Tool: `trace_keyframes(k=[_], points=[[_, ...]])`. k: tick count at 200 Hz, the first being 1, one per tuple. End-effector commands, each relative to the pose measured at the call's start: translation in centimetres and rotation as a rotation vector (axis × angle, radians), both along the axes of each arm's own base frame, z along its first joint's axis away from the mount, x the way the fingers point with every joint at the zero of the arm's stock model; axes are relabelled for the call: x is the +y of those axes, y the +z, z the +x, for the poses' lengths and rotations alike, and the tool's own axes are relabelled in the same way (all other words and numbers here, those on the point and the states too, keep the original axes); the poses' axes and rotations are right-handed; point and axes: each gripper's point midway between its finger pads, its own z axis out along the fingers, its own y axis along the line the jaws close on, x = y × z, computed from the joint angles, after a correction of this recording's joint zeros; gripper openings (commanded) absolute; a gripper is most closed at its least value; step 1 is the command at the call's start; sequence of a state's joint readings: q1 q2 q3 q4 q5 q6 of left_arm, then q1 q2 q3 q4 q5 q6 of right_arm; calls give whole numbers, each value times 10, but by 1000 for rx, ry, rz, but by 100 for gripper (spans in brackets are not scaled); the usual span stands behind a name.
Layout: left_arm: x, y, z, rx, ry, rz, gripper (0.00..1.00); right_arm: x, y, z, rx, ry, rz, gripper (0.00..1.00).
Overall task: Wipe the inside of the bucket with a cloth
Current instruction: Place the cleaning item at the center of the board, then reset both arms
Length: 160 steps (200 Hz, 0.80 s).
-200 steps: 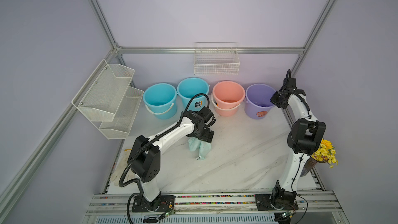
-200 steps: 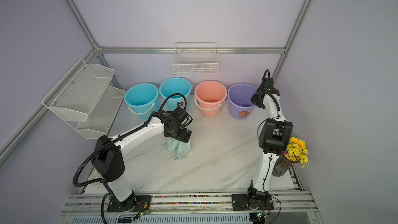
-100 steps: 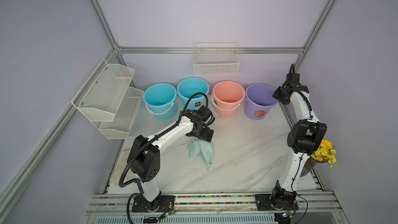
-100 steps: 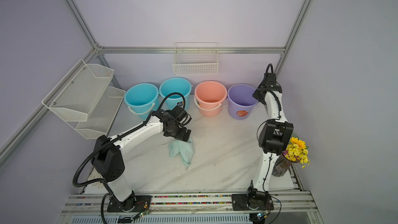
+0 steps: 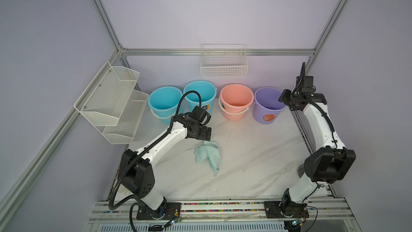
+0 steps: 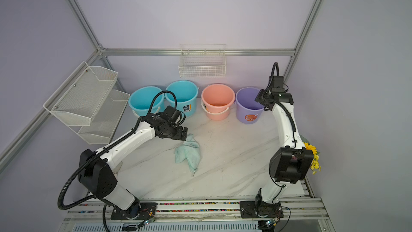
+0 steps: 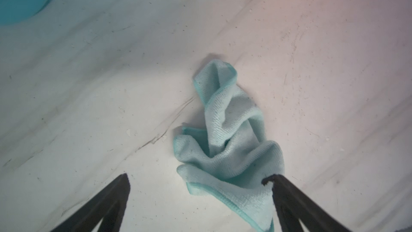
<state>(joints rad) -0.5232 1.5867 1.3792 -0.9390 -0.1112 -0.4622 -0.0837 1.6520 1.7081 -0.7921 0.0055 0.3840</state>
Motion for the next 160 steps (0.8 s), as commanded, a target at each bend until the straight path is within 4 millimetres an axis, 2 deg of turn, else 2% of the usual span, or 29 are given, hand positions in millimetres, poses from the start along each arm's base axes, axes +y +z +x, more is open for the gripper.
trace_keyframes(k=[1, 13, 21, 24, 36, 46, 49, 60, 63, 72, 76, 92, 113, 115, 121, 160], points=[[33, 6, 16, -110, 159, 22, 100, 29, -14, -14, -21, 72, -13, 75], [52, 5, 17, -143, 224, 50, 100, 42, -26, -26, -12, 105, -16, 83], [63, 5, 17, -163, 261, 73, 100, 50, -34, -33, -14, 129, -14, 96], [67, 4, 16, -165, 272, 82, 100, 52, -37, -35, -14, 137, -13, 97], [83, 3, 16, -197, 320, 115, 100, 57, -48, -44, -30, 164, -15, 97], [94, 2, 15, -229, 346, 149, 100, 56, -66, -50, -38, 173, -30, 97], [97, 2, 15, -241, 352, 161, 100, 56, -66, -48, -64, 175, -39, 97], [112, -1, 15, -279, 399, 228, 100, 52, -84, -50, -64, 176, -76, 97], [117, 9, 13, -316, 418, 229, 100, 50, -91, -51, -60, 172, -87, 97], [130, 11, 11, -357, 455, 275, 100, 45, -105, -52, -68, 159, -117, 97], [135, 12, 10, -375, 468, 290, 100, 43, -99, -53, -98, 154, -132, 97], [153, 14, 6, -439, 506, 365, 100, 37, -113, -52, -123, 148, -186, 97], [168, 17, 4, -547, 505, 452, 100, 35, -123, -48, -199, 164, -245, 97], [169, 17, 4, -559, 506, 460, 100, 35, -131, -47, -189, 168, -249, 97], [173, 19, 4, -597, 515, 479, 100, 35, -136, -46, -198, 179, -266, 97], [188, -3, 8, -720, 470, 567, 100, 33, -156, -40, -292, 215, -378, 97]])
